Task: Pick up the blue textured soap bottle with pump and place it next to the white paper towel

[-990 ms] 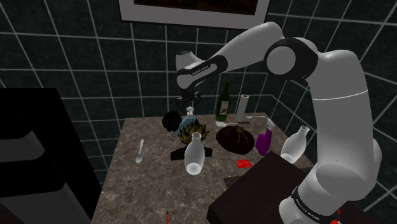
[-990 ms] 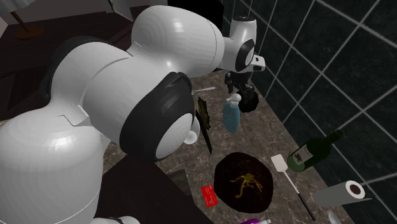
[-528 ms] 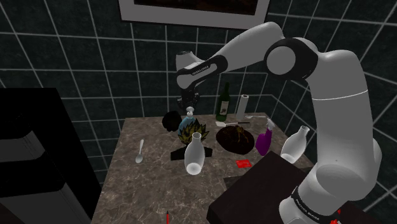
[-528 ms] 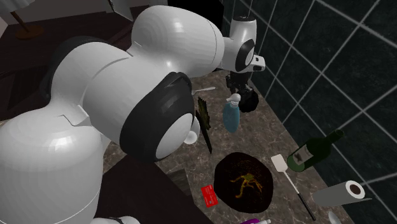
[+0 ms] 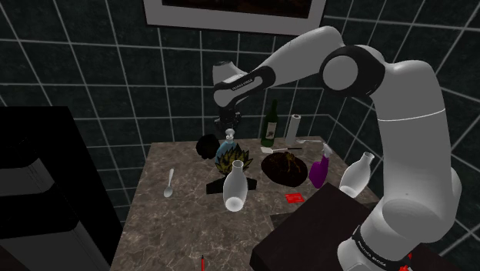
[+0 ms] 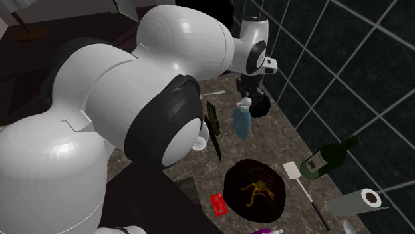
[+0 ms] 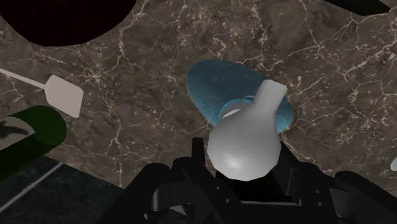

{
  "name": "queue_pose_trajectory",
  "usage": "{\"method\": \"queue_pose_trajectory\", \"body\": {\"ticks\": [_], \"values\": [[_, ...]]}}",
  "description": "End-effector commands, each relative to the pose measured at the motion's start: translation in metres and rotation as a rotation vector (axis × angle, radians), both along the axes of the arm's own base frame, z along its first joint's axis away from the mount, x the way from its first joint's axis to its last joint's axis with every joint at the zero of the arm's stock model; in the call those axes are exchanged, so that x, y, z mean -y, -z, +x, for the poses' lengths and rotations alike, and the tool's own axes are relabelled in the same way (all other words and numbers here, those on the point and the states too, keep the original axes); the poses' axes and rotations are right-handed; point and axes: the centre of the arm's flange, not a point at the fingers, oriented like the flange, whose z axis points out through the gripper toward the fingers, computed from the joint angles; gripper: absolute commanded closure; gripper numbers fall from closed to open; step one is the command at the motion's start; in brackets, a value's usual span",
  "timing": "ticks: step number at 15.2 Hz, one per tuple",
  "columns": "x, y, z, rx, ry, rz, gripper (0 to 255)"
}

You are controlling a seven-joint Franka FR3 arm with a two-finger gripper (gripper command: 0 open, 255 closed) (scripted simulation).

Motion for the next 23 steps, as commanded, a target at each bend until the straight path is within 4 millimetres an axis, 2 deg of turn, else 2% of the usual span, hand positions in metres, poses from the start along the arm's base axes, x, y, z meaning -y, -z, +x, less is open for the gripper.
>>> {"method": "queue_pose_trajectory", "body": {"ticks": [1, 23], "values": [[0.000, -0.008, 0.000, 0.000, 0.000, 0.000, 255], [0.000, -0.124, 0.000, 0.000, 0.000, 0.000, 255]]}}
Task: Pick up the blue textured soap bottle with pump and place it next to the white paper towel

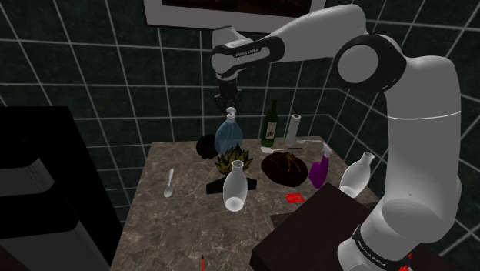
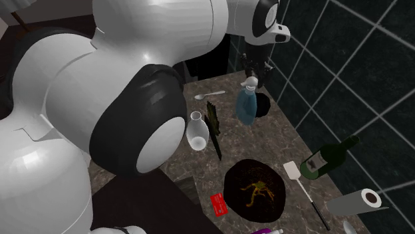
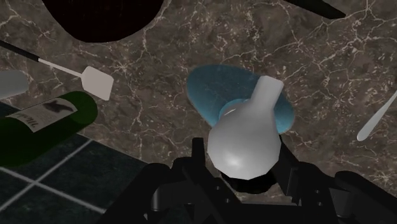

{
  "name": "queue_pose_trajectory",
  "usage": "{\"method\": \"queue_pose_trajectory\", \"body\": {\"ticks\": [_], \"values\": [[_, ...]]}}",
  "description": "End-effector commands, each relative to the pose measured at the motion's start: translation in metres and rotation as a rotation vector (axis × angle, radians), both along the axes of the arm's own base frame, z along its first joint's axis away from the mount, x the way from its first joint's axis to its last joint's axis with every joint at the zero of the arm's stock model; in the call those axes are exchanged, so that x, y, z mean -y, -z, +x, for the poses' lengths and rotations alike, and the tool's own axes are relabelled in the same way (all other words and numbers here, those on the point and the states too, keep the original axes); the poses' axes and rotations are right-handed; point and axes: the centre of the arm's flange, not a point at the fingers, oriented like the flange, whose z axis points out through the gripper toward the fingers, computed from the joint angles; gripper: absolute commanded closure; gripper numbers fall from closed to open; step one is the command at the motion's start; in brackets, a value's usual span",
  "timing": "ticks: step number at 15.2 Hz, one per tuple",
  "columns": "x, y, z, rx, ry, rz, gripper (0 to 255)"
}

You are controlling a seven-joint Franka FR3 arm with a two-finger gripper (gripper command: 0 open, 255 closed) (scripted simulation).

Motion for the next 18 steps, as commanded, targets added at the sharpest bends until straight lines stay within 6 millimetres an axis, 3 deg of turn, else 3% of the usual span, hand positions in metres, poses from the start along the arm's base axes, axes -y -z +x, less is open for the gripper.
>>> {"method": "queue_pose_trajectory", "body": {"ticks": [1, 18], "values": [[0.001, -0.011, -0.001, 0.000, 0.000, 0.000, 255], [0.001, -0.101, -0.001, 0.000, 0.000, 0.000, 255]]}}
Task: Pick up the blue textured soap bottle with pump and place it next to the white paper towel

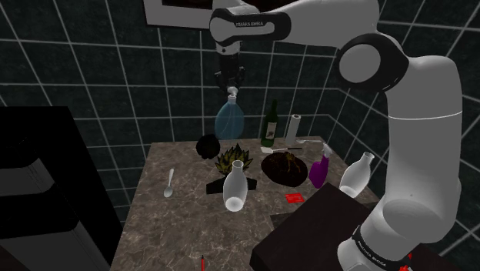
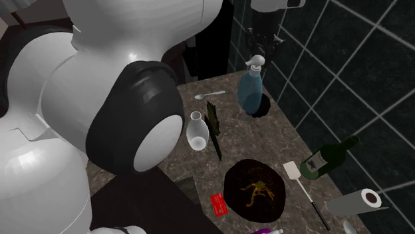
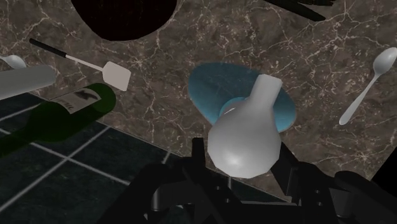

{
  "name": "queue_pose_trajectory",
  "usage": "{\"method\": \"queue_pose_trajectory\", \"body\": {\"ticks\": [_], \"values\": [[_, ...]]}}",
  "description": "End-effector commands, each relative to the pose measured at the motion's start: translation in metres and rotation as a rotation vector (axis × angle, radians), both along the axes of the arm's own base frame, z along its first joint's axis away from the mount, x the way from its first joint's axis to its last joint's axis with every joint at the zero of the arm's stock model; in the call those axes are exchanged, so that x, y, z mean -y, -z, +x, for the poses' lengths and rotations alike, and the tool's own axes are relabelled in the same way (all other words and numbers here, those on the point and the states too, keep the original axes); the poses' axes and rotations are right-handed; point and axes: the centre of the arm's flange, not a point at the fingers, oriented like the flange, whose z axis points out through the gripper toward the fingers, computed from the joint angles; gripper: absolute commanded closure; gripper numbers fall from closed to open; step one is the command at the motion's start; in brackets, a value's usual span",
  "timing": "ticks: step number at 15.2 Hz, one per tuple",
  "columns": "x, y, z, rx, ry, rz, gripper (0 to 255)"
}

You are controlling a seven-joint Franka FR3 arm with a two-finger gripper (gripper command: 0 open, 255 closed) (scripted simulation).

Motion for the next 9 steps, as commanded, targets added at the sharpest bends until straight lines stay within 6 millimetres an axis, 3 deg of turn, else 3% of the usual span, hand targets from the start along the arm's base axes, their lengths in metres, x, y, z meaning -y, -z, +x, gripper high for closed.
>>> {"method": "queue_pose_trajectory", "body": {"ticks": [1, 9], "values": [[0.000, -0.011, 0.000, 0.000, 0.000, 0.000, 255], [0.000, -0.053, 0.000, 0.000, 0.000, 0.000, 255]]}}
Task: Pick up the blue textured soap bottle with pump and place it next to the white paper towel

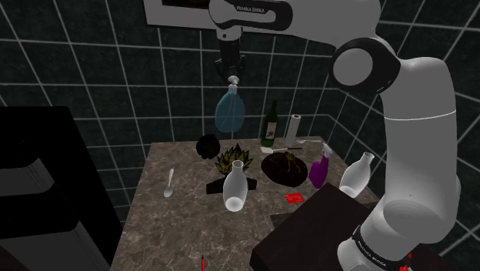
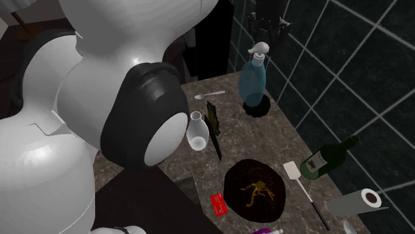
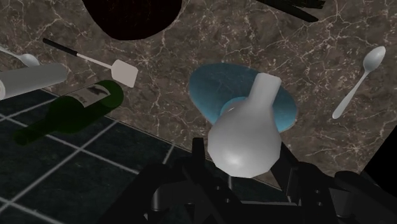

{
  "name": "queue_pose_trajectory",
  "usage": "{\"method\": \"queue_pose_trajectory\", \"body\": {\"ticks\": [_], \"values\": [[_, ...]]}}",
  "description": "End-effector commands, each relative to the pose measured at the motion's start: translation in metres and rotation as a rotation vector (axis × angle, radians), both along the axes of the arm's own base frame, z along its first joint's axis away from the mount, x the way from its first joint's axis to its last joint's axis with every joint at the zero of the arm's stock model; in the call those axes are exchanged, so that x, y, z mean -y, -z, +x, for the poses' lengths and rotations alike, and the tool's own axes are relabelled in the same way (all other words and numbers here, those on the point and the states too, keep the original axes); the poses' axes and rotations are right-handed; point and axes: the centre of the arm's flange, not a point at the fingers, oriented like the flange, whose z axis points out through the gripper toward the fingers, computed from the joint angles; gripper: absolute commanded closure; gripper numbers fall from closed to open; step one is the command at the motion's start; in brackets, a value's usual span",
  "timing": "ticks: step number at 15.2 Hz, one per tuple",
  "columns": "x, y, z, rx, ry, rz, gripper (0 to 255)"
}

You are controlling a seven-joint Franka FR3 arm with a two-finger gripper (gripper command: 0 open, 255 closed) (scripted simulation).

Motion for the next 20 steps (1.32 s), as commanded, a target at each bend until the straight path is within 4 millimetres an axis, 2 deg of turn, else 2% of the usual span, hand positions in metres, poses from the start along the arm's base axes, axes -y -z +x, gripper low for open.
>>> {"method": "queue_pose_trajectory", "body": {"ticks": [1, 3, 20], "values": [[-0.001, -0.011, 0.000, 0.000, 0.000, 0.000, 255], [-0.001, -0.020, 0.000, 0.000, 0.000, 0.000, 255], [0.206, -0.050, -0.084, 0.000, 0.000, 0.000, 255]]}}
